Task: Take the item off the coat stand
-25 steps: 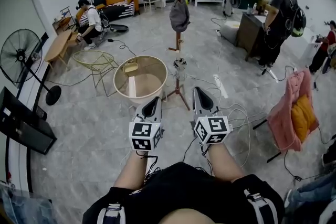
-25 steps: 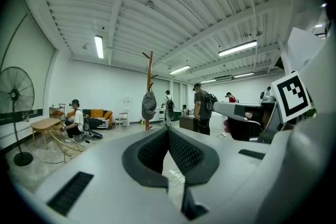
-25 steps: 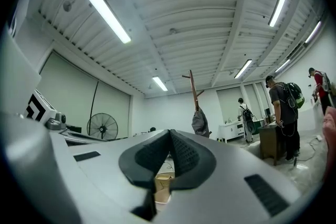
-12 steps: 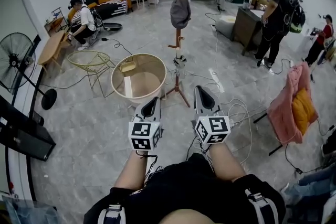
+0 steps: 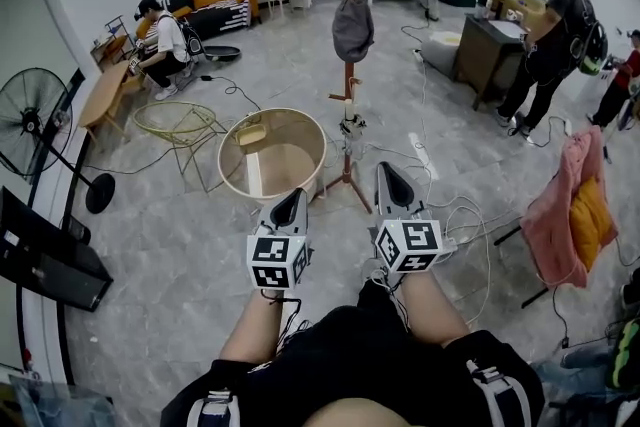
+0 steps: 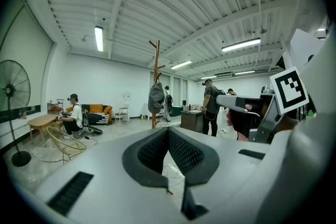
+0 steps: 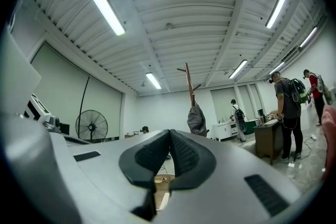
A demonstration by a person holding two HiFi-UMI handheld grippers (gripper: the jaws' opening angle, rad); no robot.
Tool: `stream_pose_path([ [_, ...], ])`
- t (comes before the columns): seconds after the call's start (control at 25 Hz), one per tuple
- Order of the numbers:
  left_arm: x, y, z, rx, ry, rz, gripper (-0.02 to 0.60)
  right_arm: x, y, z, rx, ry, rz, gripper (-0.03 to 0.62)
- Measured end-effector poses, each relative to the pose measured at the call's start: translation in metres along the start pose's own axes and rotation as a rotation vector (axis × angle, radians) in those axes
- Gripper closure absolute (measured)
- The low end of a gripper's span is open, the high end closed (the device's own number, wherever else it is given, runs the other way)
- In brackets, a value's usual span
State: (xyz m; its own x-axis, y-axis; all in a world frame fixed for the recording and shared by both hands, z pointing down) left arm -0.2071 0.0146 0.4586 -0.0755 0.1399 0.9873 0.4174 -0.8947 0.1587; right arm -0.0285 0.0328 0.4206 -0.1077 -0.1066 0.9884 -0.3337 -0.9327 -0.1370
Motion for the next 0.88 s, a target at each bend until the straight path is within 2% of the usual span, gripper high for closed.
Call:
stream_pose_path([
  [0.24,-0.012,0.083,-0.010,-0.027,0.013,0.004,0.566,0.004,0.065,0.058,-0.004,-0.037,0.018,0.579],
  [0.4,-0.036,0.149,-0.004,-0.053,0.018,0.011,0.566,-0.002,0.115,0.109,-0.037,-0.023,0.020,0.579],
  [0.88,-0.096,0.351,0.040,-0.107,0.039,-0.025,0.566,-0.023,0.247,0.279,-0.124,0.009,0.021,0.579],
])
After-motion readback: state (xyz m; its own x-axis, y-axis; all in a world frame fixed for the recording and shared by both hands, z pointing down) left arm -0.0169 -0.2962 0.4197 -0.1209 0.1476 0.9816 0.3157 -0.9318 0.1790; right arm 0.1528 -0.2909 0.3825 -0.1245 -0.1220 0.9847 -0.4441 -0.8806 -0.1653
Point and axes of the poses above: the fingertips, and each gripper's own axes: y forward along the fingers, z to its right, x out of its underside, the point moved 3 cm from there along -y, backward along the fingers, and after that the axes turned 11 degrees about -x, right-handed, at the moved point
